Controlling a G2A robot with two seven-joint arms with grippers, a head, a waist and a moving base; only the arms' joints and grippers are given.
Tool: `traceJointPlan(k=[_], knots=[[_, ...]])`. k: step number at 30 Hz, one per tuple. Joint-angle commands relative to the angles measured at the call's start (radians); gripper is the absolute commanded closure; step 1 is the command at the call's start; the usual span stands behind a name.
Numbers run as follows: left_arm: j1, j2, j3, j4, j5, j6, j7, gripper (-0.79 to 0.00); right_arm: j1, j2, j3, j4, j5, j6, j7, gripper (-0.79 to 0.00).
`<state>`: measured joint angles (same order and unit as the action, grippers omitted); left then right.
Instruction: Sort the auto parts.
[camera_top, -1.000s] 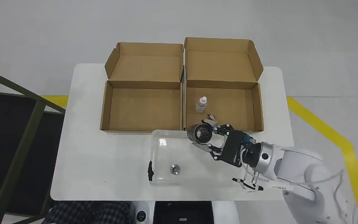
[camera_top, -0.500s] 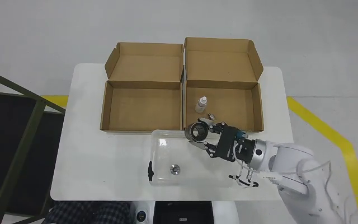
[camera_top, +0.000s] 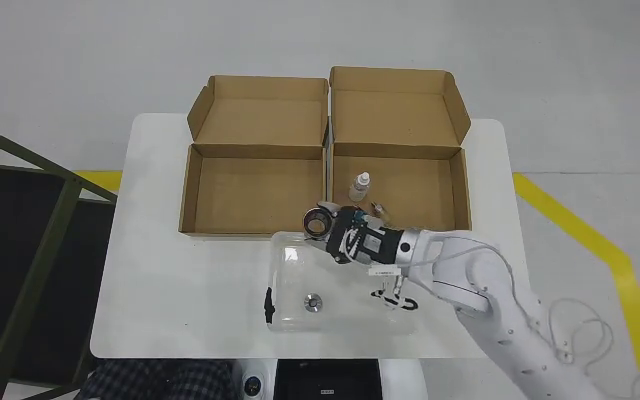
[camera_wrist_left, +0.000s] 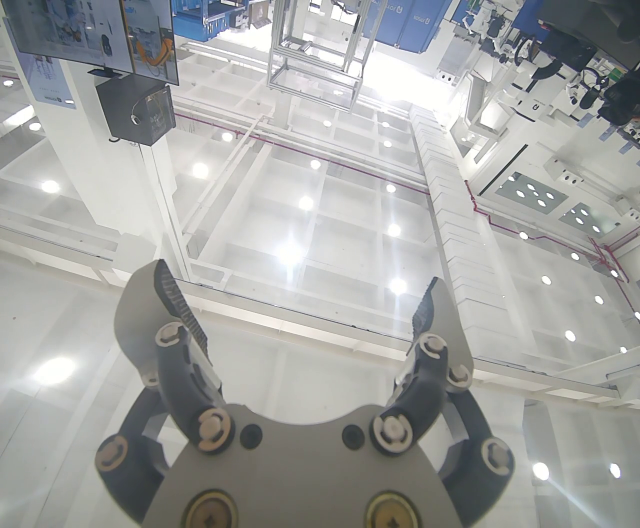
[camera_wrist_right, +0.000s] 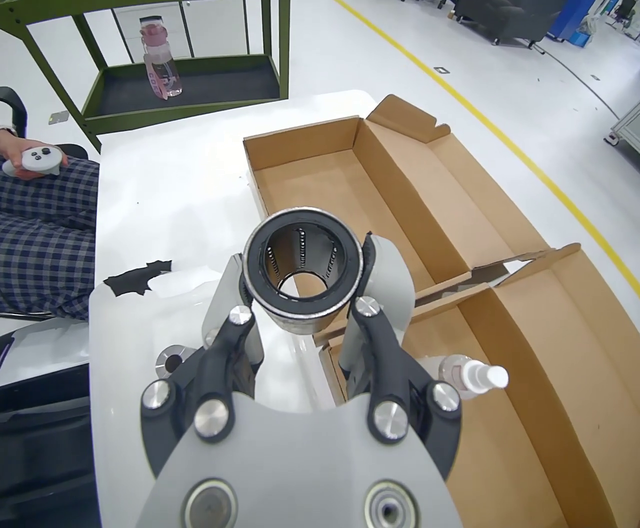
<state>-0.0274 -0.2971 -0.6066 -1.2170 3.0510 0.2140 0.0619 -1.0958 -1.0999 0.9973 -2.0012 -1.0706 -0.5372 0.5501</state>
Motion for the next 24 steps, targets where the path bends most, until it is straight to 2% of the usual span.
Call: traceJointPlan(k=[1, 12, 24], knots=[[0.000, 0.000, 0.000, 0.000, 0.000, 0.000, 0.000, -0.785, 0.042, -0.010, -0.032, 0.034, 0.007, 0.014, 0.010, 0.000], [0.000, 0.000, 0.000, 0.000, 0.000, 0.000, 0.000, -0.785, 0.226, -0.069, -0.177, 0.211, 0.040, 0.112, 0.061, 0.000], [0.000, 0.000, 0.000, 0.000, 0.000, 0.000, 0.000, -0.785, 0.336, -0.125, -0.276, 0.350, 0.035, 0.178, 0.092, 0.000]])
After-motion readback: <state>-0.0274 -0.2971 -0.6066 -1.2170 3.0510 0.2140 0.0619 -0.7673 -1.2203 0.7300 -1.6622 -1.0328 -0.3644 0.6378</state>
